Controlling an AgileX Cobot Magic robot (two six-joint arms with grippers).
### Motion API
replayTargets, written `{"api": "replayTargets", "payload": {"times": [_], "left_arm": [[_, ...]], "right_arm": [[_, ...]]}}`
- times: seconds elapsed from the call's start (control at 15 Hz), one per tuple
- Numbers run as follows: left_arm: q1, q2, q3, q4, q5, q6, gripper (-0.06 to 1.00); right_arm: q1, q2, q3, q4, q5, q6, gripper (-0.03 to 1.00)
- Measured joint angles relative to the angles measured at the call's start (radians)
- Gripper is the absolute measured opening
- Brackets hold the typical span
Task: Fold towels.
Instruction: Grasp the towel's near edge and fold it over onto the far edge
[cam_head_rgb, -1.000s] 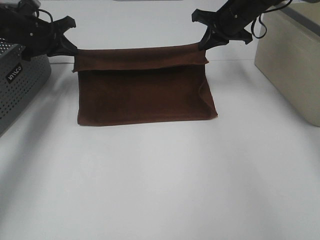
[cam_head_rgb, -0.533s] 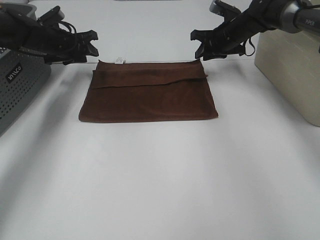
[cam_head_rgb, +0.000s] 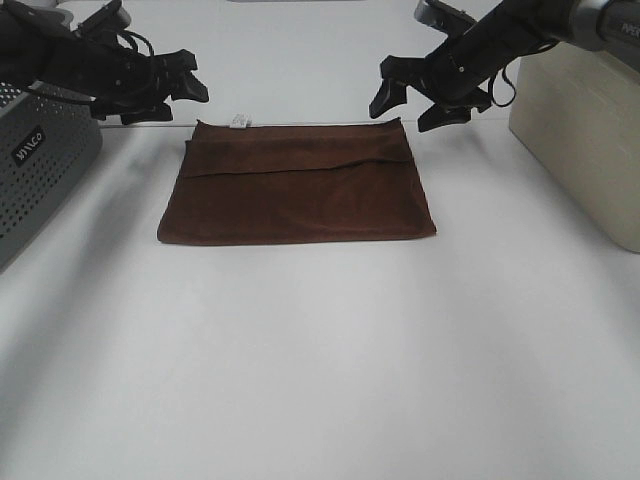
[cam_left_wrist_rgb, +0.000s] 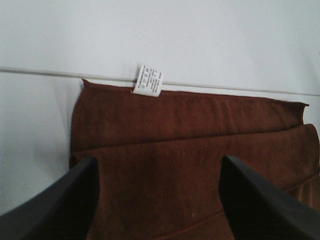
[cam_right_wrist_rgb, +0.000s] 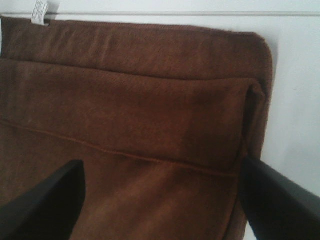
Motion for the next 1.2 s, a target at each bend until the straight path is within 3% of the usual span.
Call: {"api": "replayTargets", "payload": {"times": [0.2,0.33,0.53,0.73,1.0,1.2], "left_arm": [[0.0,-0.001,0.0,0.016,0.132,-0.072,0.65],[0.0,-0.035,0.0,0.117,0.222,-0.175,0.65],[0.0,-0.103,0.0,0.237,0.29,-0.31,0.65],[0.0,-0.12,0.007,0.371,0.43,-0.464,0.65],[0.0,-0.191,0.21,0.416,0.341,-0.5,0.65],[0.0,-0.215,0.329,0.419,0.273,-0.458,0.65]], "right_arm": [[0.0,-0.054,0.0,-0.007,0.168,0.001,0.79],[0.0,-0.073,0.0,-0.014,0.296,0.044,0.79],[0.0,-0.081,0.02,-0.036,0.312,0.118,0.79],[0.0,-0.126,0.159,-0.057,0.319,0.14,0.79],[0.0,-0.196,0.333,-0.069,0.324,0.117,0.78],[0.0,-0.208,0.393,-0.069,0.324,0.101,0.78]]}}
